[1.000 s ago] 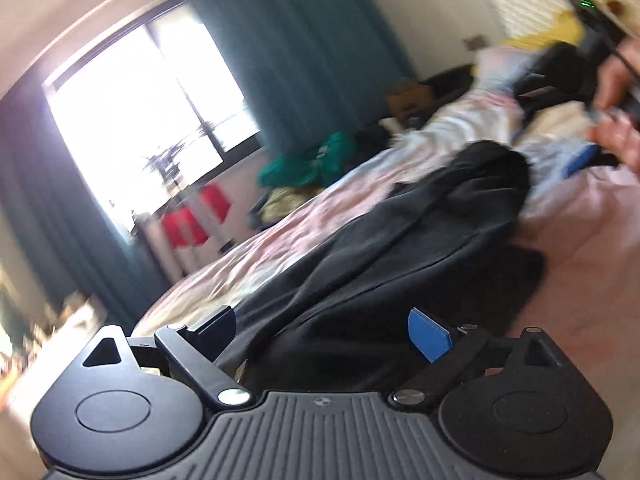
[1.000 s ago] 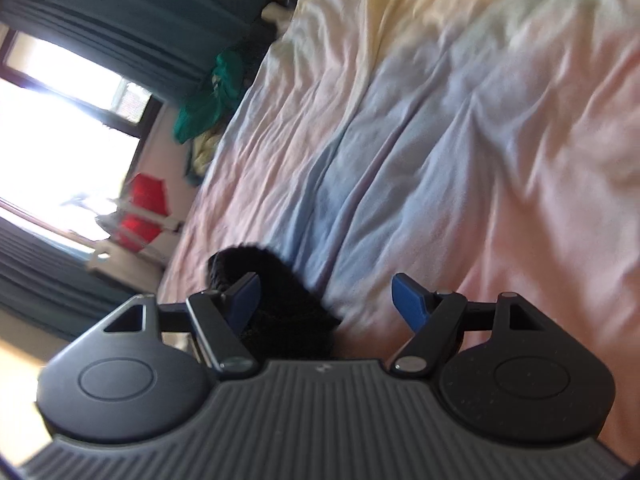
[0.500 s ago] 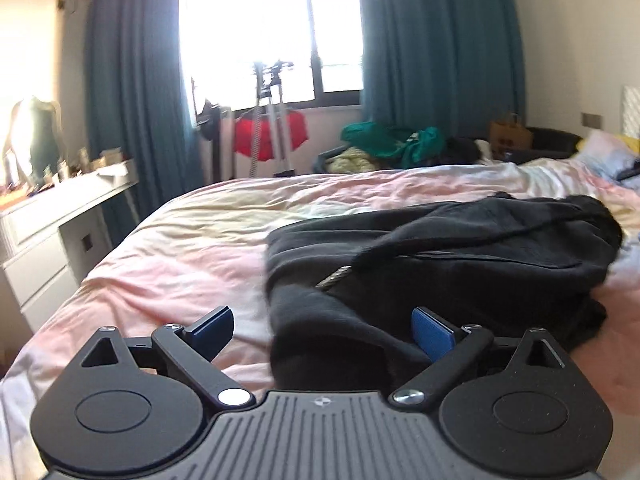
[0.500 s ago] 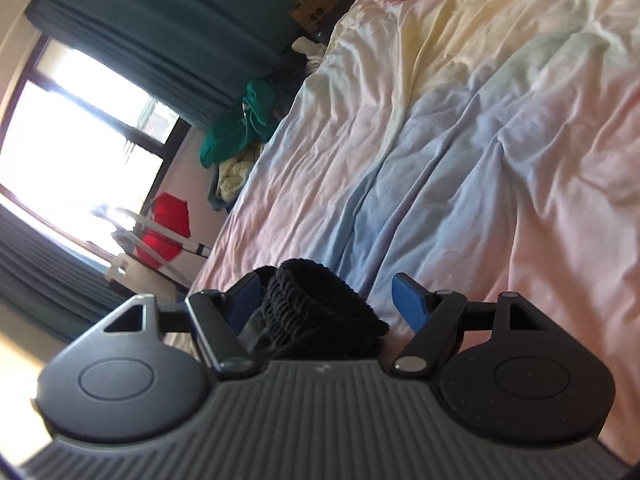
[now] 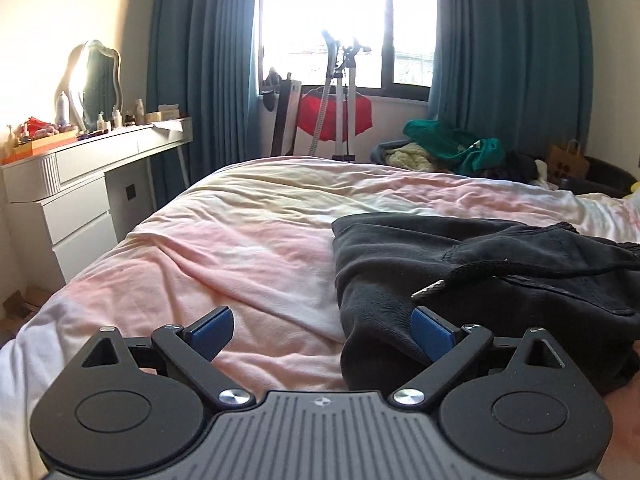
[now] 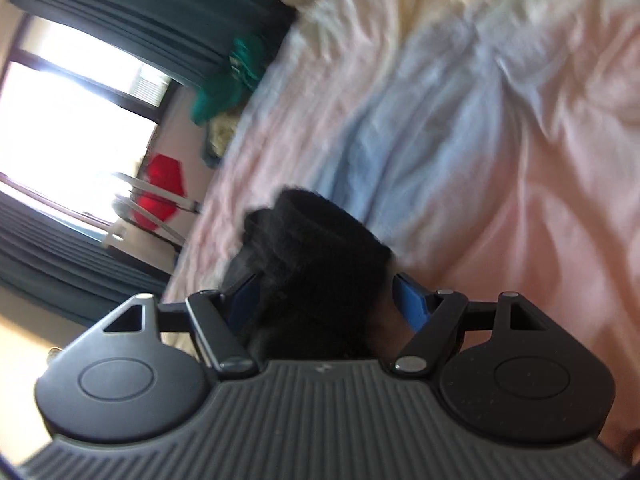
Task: Fold clothes
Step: 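Grasp the ribbed trouser cuff with the right gripper and lift it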
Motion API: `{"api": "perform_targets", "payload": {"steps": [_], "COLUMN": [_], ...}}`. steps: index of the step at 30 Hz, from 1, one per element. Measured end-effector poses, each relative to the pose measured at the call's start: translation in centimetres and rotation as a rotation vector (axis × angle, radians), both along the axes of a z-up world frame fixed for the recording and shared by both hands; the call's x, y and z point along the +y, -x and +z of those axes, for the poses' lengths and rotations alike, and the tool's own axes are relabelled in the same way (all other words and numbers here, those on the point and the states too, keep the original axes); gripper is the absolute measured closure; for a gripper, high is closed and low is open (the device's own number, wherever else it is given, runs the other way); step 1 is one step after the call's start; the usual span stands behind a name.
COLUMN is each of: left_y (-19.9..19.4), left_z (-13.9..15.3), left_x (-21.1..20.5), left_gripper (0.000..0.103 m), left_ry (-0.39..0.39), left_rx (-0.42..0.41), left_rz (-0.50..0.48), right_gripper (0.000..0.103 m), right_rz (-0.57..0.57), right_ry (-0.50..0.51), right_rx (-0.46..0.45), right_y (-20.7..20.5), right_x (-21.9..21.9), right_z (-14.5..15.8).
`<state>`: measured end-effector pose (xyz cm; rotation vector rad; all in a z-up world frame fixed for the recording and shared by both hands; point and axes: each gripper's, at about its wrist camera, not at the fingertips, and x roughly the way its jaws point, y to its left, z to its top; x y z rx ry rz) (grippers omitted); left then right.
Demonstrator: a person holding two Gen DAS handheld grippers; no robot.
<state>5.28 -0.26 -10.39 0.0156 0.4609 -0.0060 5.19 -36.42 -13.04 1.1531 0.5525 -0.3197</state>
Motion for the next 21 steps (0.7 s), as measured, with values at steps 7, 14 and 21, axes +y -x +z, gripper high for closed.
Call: {"api": "perform_targets", "payload": {"steps": [7, 14, 21], "left_y": [0.1, 0.9, 0.9], "left_z": [0.0, 0.0, -0.2], "left_x": [-0.4, -1.1, -0.7], "left_gripper": [0.006, 0.006, 0.005], "left_ry": [-0.026, -0.092, -0.078], "left_rx": [-0.006, -0.025, -0.016], "left_rz": [0.008, 0.01, 0.01], "right_gripper": [0.027, 0.033, 0.066], "right_rz": [0.138, 0.12, 0.146], "right_ry": [-0.124, -0.019, 0.082], "right_rx": [-0.016, -0.025, -0.189], "right_y": [-2.8, -4.3, -3.3], "right_x": [2.0, 2.8, 2.9], "right_z": [-2.6, -2.8, 0.7]}}
